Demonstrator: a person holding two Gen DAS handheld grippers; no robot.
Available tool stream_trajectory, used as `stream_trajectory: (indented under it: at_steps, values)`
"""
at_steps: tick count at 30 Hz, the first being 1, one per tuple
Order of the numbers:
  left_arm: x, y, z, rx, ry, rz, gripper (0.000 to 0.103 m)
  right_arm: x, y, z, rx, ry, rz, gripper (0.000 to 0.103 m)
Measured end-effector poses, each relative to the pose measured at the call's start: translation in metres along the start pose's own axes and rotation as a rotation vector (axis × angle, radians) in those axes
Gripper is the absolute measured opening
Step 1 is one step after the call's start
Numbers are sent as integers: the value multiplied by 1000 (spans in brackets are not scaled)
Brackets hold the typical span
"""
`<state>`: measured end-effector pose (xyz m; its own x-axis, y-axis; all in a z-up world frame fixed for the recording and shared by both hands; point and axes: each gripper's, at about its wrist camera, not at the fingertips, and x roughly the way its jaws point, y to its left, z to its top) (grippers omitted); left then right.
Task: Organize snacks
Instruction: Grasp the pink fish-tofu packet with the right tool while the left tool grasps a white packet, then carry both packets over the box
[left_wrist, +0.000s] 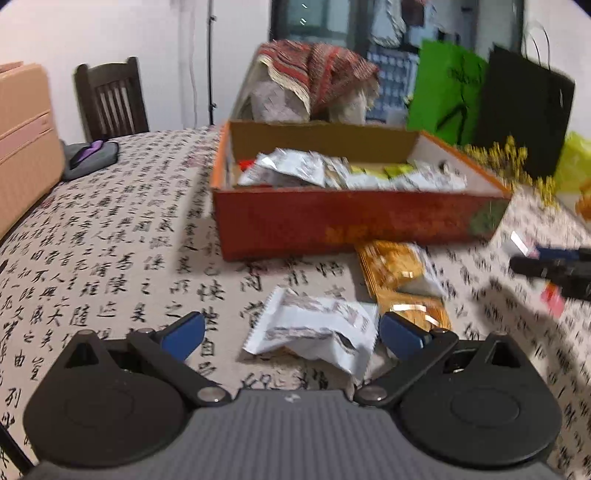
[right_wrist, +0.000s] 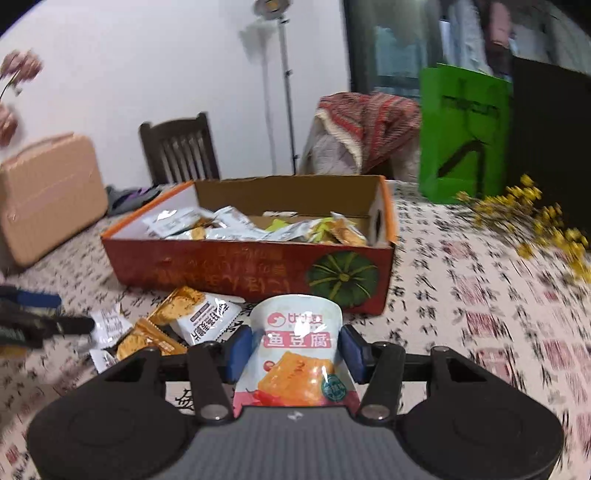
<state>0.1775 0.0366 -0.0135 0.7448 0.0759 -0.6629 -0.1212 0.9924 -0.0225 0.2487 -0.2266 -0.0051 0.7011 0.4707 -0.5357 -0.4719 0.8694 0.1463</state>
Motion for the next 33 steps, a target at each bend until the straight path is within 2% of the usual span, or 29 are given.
stream_trajectory:
  at_steps: [6, 10, 14, 16, 18, 19, 21, 26, 33]
  values:
    - [25, -14, 2, 80, 62, 28, 103, -6, -17, -6, 93, -49, -6, 52]
    - [36, -10, 3, 55, 88, 10, 103, -5, -20, -8, 115, -56, -2, 52]
    - [38, -10, 2, 46, 73, 1, 103, -4, -18, -9, 107, -56, -3, 52]
    - [35, -10, 1, 43, 61, 2, 94, -4, -17, -10, 105, -59, -2, 52]
    - [30, -11, 1, 49, 42, -10, 74, -5, -17, -10, 105, -61, -2, 52]
    - [28, -10, 0, 47, 37, -20, 72, -5, -17, -10, 105, -61, -3, 52]
    - [24, -9, -1, 45, 31, -38, 60, -4, -17, -10, 103, -59, -1, 52]
    - [16, -7, -5, 23, 16, -36, 54, -4, -13, -11, 88, -58, 18, 52]
    - [-6, -5, 2, 3, -56, -32, 54, -7, -5, -8, 51, -70, 12, 52]
